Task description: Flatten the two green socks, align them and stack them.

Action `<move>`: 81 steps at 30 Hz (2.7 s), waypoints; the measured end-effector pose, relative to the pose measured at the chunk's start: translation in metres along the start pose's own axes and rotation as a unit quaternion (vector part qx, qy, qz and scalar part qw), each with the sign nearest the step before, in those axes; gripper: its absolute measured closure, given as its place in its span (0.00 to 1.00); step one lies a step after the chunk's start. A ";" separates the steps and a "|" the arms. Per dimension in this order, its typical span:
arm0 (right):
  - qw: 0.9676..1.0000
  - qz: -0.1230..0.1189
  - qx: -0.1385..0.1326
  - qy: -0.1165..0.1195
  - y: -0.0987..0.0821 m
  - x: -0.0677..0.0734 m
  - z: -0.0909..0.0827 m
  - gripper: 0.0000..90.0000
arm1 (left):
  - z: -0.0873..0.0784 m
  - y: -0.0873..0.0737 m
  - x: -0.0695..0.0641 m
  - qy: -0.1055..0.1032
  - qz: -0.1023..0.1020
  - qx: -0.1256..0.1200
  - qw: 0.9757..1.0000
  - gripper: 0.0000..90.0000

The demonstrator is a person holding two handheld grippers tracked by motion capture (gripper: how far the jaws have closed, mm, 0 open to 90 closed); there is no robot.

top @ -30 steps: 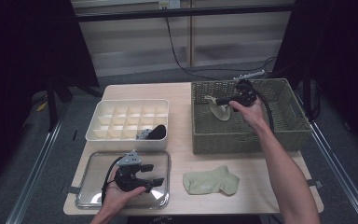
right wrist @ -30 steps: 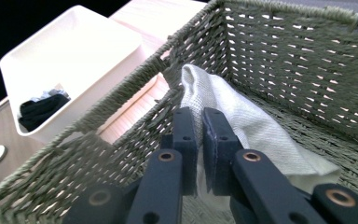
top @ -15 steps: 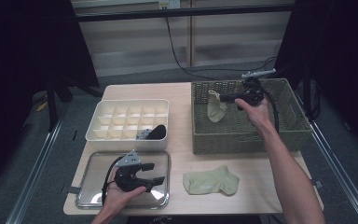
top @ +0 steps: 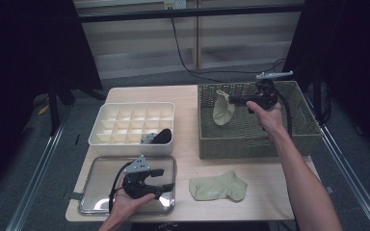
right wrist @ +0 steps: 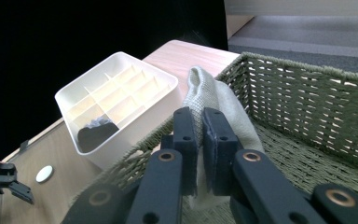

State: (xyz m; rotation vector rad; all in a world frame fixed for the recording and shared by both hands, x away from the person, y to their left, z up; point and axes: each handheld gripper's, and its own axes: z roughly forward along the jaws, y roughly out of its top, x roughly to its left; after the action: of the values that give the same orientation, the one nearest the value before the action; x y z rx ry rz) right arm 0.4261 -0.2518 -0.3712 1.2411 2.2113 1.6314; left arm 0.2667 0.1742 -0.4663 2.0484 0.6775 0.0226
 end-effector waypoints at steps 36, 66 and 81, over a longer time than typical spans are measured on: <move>0.998 -0.020 -0.060 0.028 0.008 0.039 -0.043 0.94 | 0.000 -0.001 -0.001 0.005 0.006 -0.003 1.000 0.37; 0.992 -0.035 -0.106 0.056 0.009 0.081 -0.079 0.94 | 0.008 0.001 -0.007 0.004 0.007 -0.009 1.000 0.38; 0.989 -0.048 -0.119 0.078 0.006 0.107 -0.091 0.94 | 0.015 0.008 -0.011 0.000 0.017 -0.015 1.000 0.41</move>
State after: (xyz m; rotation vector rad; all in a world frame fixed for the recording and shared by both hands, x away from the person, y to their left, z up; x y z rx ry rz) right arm 0.3104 -0.2471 -0.2908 0.9597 2.0463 1.9441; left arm 0.2655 0.1537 -0.4653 2.0302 0.6389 0.0513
